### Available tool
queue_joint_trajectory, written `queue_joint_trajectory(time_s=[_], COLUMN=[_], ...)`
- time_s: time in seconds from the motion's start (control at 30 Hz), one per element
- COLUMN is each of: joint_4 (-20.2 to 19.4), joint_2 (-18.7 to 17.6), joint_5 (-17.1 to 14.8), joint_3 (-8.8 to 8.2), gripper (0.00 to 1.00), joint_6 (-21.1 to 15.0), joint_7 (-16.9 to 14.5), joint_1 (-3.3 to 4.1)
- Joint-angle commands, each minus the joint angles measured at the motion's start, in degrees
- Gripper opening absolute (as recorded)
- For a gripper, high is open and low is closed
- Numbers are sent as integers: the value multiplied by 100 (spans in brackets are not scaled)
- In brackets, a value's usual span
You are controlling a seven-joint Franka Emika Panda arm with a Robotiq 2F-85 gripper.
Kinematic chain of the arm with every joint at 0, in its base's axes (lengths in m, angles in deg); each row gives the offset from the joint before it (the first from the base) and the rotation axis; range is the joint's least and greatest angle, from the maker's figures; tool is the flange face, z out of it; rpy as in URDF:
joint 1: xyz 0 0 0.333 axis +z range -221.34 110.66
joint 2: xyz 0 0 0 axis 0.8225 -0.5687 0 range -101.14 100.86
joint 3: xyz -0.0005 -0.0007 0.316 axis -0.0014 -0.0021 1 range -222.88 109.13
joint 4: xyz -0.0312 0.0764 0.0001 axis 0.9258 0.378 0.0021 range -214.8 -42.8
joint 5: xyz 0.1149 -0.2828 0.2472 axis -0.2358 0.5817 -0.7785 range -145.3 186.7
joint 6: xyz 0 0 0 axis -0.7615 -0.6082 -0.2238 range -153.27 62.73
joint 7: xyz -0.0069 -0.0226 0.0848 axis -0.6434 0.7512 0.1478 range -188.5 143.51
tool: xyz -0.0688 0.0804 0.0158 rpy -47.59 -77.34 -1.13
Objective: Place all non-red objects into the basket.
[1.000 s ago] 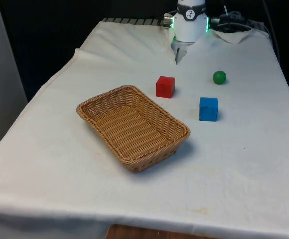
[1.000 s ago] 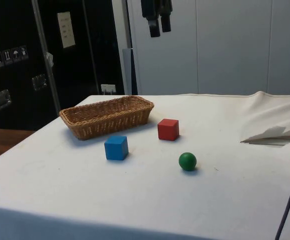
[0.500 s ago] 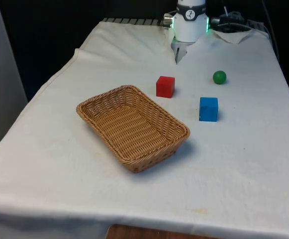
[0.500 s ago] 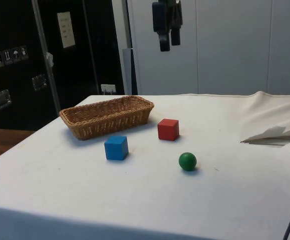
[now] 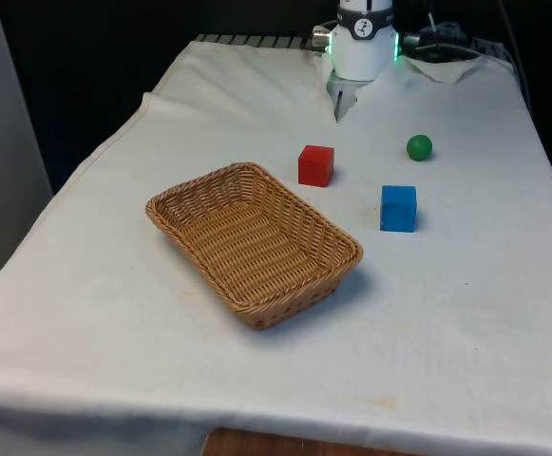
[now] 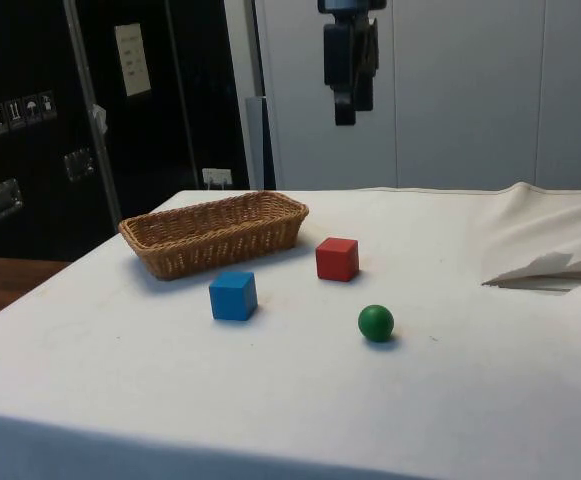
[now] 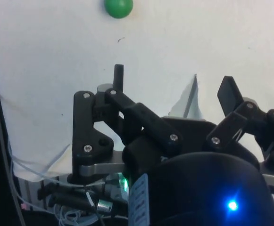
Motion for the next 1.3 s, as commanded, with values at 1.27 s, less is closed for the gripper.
queue_joint_trajectory(time_s=[1.27], joint_4=[-1369], joint_2=[-1175], joint_5=[-464], joint_3=[785], gripper=[100], joint_6=[-2813], joint_7=[69], joint_1=[52])
